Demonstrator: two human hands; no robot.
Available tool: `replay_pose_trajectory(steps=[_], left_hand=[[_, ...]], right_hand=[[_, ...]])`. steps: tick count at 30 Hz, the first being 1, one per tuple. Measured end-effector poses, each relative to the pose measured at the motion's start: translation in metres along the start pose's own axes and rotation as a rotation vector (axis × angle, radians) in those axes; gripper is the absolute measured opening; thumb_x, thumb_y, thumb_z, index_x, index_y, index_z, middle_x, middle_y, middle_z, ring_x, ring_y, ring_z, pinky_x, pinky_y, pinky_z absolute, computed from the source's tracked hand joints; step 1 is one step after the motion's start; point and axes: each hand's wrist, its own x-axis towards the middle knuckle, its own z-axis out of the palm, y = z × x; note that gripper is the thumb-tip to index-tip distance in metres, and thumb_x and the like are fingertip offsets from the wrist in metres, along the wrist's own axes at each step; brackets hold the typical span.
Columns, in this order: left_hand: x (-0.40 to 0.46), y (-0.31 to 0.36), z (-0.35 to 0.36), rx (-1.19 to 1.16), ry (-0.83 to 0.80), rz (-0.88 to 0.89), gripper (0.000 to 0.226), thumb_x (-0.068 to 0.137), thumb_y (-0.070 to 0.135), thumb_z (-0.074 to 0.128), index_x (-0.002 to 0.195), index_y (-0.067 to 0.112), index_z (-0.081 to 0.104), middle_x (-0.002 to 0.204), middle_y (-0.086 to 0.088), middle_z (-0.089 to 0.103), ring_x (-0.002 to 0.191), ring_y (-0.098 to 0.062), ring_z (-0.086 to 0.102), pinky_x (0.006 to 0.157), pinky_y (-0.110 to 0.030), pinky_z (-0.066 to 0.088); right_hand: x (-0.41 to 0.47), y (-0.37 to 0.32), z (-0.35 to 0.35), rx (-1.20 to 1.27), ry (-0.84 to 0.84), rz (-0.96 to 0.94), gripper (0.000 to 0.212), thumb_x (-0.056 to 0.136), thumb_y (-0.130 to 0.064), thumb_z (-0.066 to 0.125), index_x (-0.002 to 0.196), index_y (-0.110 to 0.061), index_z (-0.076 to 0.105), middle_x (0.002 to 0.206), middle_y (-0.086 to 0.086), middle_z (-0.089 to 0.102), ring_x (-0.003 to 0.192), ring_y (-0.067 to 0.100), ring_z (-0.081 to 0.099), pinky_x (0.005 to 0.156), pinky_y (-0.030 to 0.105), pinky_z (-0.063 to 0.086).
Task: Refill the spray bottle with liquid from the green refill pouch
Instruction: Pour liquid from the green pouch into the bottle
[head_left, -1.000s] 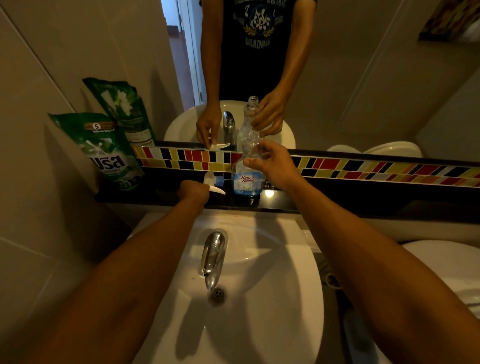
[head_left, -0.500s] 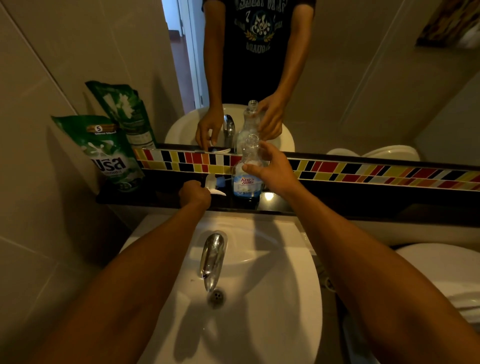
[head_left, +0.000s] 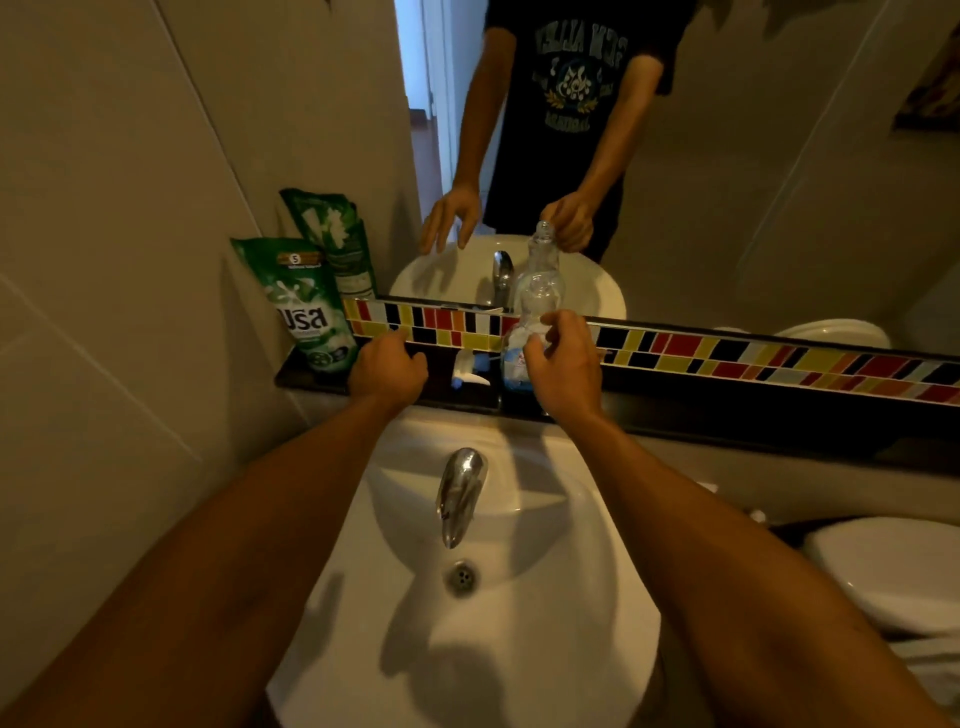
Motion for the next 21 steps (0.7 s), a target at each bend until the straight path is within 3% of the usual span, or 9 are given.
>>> replay_pose_trajectory(steps=[5, 11, 14, 17, 21], left_hand=[[-0.02, -0.03, -0.047, 0.03, 0.035, 0.03, 0.043, 0.091, 0.03, 0.062, 0.132, 0.018, 0.061, 0.126, -0.011, 0.065, 0.114, -0.036, 0.062, 0.093, -0.046, 0.054], [-0.031, -0.065, -0.095, 0.072, 0.083, 0.001, 0.039, 0.09, 0.03, 0.063, 0.128, 0.019, 0.065, 0.122, -0.009, 0.068, 0.104, -0.032, 0.065, 0.082, -0.035, 0.052], [-0.026, -0.082, -0.112, 0.103, 0.096, 0.049, 0.037, 0.09, 0.029, 0.063, 0.126, 0.018, 0.066, 0.119, -0.008, 0.068, 0.101, -0.03, 0.066, 0.079, -0.036, 0.052], [-0.015, -0.094, -0.124, 0.116, 0.086, 0.075, 0.039, 0.091, 0.031, 0.062, 0.128, 0.018, 0.065, 0.119, -0.01, 0.067, 0.1, -0.031, 0.065, 0.078, -0.035, 0.05], [0.008, -0.105, -0.134, 0.096, 0.081, 0.098, 0.045, 0.091, 0.034, 0.062, 0.133, 0.016, 0.06, 0.122, -0.013, 0.065, 0.104, -0.034, 0.063, 0.088, -0.044, 0.053]], right_hand=[[-0.013, -0.024, 0.025, -0.017, -0.132, -0.1, 0.021, 0.1, -0.019, 0.062, 0.12, -0.012, 0.06, 0.107, -0.003, 0.056, 0.083, 0.008, 0.058, 0.082, 0.042, 0.059], [-0.02, -0.064, 0.069, -0.095, -0.272, -0.188, 0.04, 0.097, -0.024, 0.065, 0.135, -0.015, 0.059, 0.137, 0.008, 0.06, 0.124, 0.028, 0.058, 0.103, 0.044, 0.05], [-0.018, -0.08, 0.092, -0.139, -0.329, -0.227, 0.05, 0.097, -0.028, 0.065, 0.144, -0.015, 0.053, 0.147, 0.009, 0.056, 0.135, 0.029, 0.051, 0.11, 0.046, 0.046], [-0.014, -0.093, 0.116, -0.223, -0.369, -0.241, 0.064, 0.096, -0.045, 0.059, 0.153, -0.021, 0.042, 0.156, 0.006, 0.049, 0.14, 0.031, 0.048, 0.112, 0.054, 0.044], [-0.006, -0.104, 0.145, -0.266, -0.392, -0.255, 0.074, 0.099, -0.048, 0.057, 0.162, -0.021, 0.028, 0.167, 0.007, 0.035, 0.15, 0.031, 0.038, 0.118, 0.055, 0.038]])
